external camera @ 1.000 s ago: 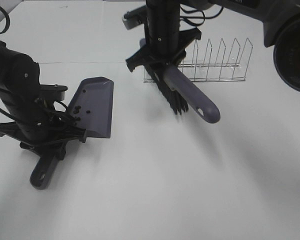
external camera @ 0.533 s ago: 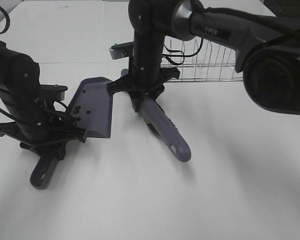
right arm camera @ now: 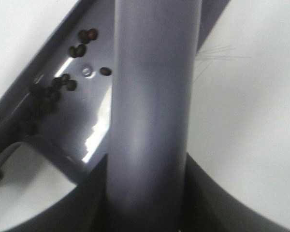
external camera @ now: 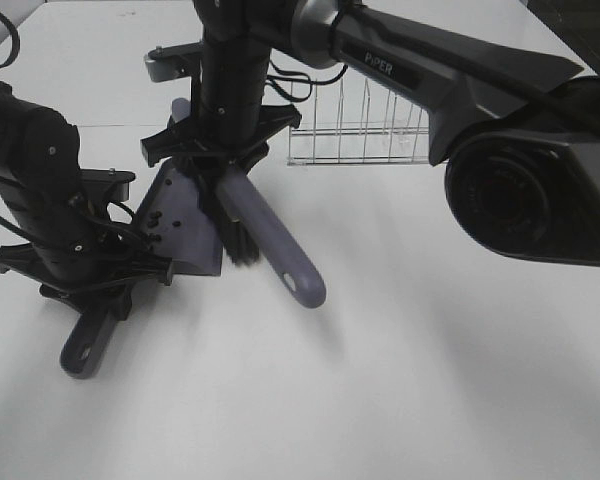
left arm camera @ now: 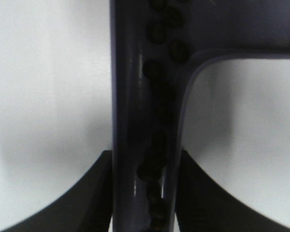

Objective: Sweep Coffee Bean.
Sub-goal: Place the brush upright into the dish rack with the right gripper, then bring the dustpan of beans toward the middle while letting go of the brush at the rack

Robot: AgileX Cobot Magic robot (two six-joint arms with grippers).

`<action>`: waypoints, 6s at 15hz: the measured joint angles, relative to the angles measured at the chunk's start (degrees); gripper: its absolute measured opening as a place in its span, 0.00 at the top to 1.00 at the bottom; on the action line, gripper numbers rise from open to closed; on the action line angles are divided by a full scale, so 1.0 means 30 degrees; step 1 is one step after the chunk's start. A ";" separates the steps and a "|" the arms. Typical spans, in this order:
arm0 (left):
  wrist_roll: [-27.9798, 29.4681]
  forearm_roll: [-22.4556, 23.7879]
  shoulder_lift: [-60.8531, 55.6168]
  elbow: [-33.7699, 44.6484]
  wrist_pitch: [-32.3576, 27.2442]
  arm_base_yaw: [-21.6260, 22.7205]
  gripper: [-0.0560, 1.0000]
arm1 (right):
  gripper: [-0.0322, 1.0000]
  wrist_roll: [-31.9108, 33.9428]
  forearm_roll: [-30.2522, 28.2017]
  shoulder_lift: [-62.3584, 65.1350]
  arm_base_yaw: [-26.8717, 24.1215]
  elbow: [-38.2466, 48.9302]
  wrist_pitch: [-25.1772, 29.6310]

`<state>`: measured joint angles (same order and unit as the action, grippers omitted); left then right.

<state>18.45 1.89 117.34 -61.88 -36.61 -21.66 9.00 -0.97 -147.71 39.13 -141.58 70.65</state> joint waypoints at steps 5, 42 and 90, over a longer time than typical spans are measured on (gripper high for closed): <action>0.0000 0.0000 0.0000 0.0000 0.0000 0.0000 0.62 | 0.67 -0.0095 -0.2693 0.3552 -0.0516 0.0000 0.0019; 0.0000 -0.0019 0.0000 0.0000 -0.0019 0.0000 0.62 | 0.67 0.1738 -0.2215 0.4584 -0.9034 0.9091 -0.0057; 0.0038 -0.2005 -0.1528 0.0344 0.1967 -0.2368 0.62 | 0.27 -0.0802 0.0688 1.2357 -0.7105 1.2911 -0.0286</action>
<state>18.56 -4.13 112.76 -60.85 -30.71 -28.76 6.59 1.09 -110.64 17.82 -102.85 69.79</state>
